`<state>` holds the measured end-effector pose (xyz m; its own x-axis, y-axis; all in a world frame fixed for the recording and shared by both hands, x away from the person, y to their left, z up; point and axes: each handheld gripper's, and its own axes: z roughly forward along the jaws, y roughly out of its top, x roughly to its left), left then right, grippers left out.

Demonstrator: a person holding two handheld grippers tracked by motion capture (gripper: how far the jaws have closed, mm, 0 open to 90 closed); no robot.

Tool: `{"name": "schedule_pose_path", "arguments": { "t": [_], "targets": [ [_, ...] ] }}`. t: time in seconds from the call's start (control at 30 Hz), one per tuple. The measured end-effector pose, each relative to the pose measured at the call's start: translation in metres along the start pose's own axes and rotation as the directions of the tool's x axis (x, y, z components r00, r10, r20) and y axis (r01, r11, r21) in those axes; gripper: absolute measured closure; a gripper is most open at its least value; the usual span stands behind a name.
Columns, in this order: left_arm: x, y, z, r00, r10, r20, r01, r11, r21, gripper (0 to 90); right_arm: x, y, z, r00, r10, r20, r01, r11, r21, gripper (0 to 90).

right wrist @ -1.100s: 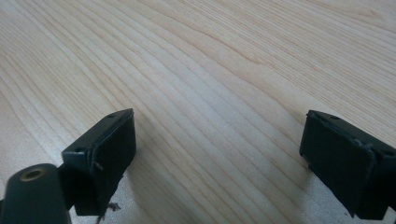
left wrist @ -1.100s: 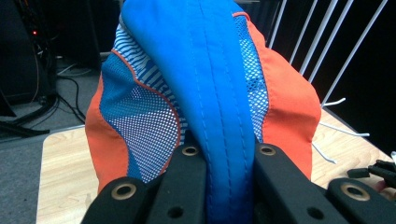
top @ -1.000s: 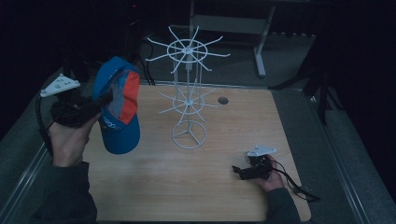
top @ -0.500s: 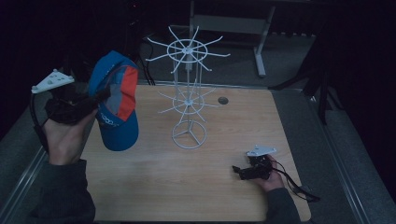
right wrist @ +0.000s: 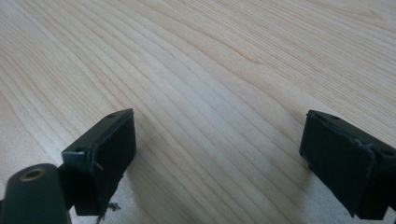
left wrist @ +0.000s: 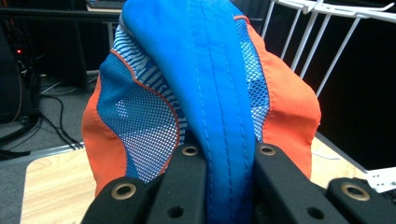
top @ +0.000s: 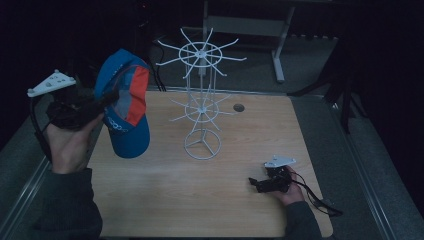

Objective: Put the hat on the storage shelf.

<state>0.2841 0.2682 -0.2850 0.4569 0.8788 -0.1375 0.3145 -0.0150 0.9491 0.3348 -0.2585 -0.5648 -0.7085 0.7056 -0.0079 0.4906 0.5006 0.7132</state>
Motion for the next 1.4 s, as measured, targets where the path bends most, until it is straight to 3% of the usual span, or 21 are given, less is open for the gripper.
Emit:
{"name": "schedule_pose_path", "arguments": {
  "t": [0.8, 1.4],
  "targets": [
    [-0.003, 0.005, -0.006, 0.9970, -0.004, 0.077, 0.011, 0.9963, -0.085, 88.4, 0.000, 0.000, 0.000, 1.0000, 0.000, 0.000, 0.000, 1.000, 0.000, 10.4],
    [-0.008, 0.006, -0.011, 0.9886, 0.011, 0.150, 0.007, 0.9928, -0.119, 88.4, 0.000, 0.000, 0.000, 1.0000, 0.000, 0.000, 0.000, 1.000, 0.000, 10.4]
  ]
}}
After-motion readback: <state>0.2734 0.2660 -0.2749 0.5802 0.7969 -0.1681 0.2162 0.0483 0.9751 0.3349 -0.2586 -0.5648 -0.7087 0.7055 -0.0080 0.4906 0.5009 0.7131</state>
